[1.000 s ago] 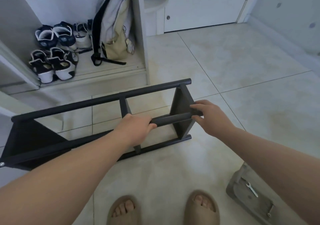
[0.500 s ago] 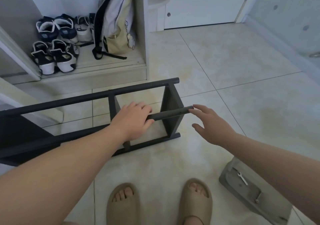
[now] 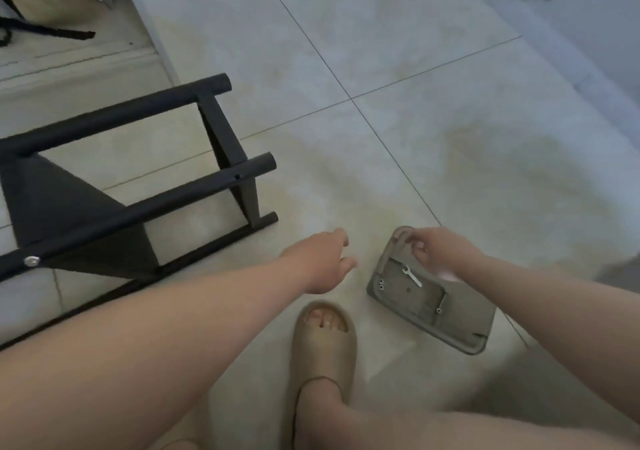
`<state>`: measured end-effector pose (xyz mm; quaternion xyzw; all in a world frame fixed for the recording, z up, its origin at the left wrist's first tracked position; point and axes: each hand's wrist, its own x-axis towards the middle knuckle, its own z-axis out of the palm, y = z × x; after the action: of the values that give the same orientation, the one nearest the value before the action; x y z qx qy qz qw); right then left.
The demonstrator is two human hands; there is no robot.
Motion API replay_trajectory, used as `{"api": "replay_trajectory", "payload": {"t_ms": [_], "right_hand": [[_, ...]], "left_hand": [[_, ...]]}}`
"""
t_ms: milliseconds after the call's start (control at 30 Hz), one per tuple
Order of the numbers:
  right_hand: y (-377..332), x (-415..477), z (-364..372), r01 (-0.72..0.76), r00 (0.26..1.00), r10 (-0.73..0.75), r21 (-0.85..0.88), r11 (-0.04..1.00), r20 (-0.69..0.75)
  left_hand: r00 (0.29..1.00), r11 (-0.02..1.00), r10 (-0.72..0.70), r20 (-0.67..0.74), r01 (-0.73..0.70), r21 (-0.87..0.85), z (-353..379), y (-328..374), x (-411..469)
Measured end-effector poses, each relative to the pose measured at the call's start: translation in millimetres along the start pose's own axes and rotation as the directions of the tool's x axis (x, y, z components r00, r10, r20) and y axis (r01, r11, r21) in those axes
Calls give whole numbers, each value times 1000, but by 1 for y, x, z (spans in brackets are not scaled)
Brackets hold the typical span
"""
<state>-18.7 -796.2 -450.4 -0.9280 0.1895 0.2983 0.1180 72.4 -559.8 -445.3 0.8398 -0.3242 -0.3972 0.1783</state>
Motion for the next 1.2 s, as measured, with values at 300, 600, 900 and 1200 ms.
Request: {"api": "replay_trajectory", "payload": {"t_ms": [300,600,900,1200], "right_hand": [[58,36,74,-120,984,112,42,992,142],[70,42,107,-108,977,98,43,993,190],[66,47,114,-61,997,60,51,997,38],[25,77,121,17,1000,-18,-152,988,-10]], "left_hand": [[987,968,-78,142,109,-224,75,13,68],[993,934,-63,99,94,-345,90,29,83],[981,881,-71,179,146,-450,88,18,75],[974,883,-36,223,136,-449,85,13,72]]}}
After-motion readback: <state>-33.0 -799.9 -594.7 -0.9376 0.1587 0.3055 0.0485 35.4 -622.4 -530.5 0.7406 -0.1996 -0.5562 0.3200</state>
